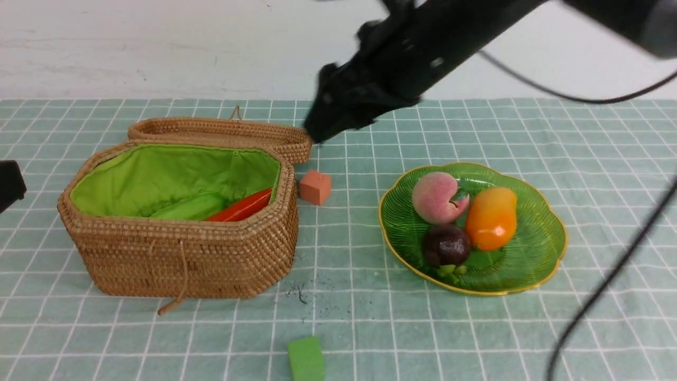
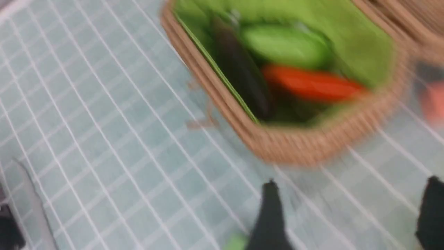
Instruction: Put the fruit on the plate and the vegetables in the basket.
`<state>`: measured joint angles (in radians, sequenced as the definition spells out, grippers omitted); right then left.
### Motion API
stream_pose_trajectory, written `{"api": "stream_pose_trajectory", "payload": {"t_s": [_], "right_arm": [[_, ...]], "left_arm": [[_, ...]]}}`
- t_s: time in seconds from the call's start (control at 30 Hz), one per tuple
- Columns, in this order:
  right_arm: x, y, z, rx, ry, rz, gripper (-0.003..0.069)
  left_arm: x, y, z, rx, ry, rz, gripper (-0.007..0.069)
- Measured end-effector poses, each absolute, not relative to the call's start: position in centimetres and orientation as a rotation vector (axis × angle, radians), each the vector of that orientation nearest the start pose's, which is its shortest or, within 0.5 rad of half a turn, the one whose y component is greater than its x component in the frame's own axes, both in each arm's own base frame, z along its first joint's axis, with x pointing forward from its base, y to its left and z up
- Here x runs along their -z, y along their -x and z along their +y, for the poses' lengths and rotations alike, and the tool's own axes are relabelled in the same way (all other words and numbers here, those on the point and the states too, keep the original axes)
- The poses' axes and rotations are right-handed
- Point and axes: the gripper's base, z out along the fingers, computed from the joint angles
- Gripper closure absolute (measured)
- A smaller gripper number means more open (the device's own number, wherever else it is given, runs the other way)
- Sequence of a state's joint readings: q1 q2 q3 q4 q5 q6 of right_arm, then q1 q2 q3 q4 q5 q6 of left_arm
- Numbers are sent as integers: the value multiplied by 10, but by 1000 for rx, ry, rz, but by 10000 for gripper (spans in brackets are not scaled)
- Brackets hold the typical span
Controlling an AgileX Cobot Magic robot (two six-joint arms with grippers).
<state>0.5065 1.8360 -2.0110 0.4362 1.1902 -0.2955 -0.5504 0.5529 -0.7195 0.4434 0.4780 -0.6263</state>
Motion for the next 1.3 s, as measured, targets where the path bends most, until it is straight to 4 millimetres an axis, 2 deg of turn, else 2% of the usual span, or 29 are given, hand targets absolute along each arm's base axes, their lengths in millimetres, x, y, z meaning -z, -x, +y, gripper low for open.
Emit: {"api": "stream_pose_trajectory", "payload": {"t_s": [0.03, 0.1, 0.2, 0.23, 0.27, 0.3, 0.33, 0.43, 0.47, 0.5, 0.53, 0.6, 0.77, 1.0, 1.3], "right_arm": [[-413, -328, 218, -626, 911, 2317, 253], [-440, -309, 192, -509, 822, 2318, 435], [-453, -289, 173, -418, 739, 2326, 592], [-453, -279, 164, -389, 694, 2350, 636], [-456, -277, 162, -385, 684, 2343, 643], [-454, -262, 150, -342, 631, 2374, 668], [-456, -246, 138, -317, 589, 2377, 673], [-446, -208, 113, -289, 467, 2432, 674], [-438, -199, 107, -281, 440, 2460, 673], [-439, -194, 105, -282, 432, 2454, 673], [-427, -181, 96, -277, 386, 2492, 673], [-416, -162, 86, -284, 347, 2515, 671], [-395, -133, 71, -282, 329, 2541, 666], [-393, -115, 62, -303, 322, 2509, 666], [-393, -111, 59, -300, 321, 2495, 658]], "left_arm": [[-373, -98, -40, 402, -149, 1756, 630], [-372, -92, -42, 455, -179, 1738, 637], [-365, -81, -40, 518, -194, 1704, 637], [-358, -75, -38, 543, -201, 1686, 637], [-358, -72, -37, 548, -201, 1675, 637], [-348, -65, -34, 563, -213, 1654, 637], [-340, -60, -32, 571, -218, 1641, 637], [-322, -51, -27, 586, -222, 1596, 637], [-319, -49, -26, 588, -223, 1579, 637], [-317, -49, -26, 588, -223, 1581, 637], [-311, -47, -25, 588, -226, 1569, 637], [-305, -46, -24, 587, -227, 1570, 637], [-292, -48, -26, 578, -234, 1604, 637], [-287, -49, -26, 567, -237, 1643, 637], [-285, -49, -26, 558, -238, 1669, 633]]}}
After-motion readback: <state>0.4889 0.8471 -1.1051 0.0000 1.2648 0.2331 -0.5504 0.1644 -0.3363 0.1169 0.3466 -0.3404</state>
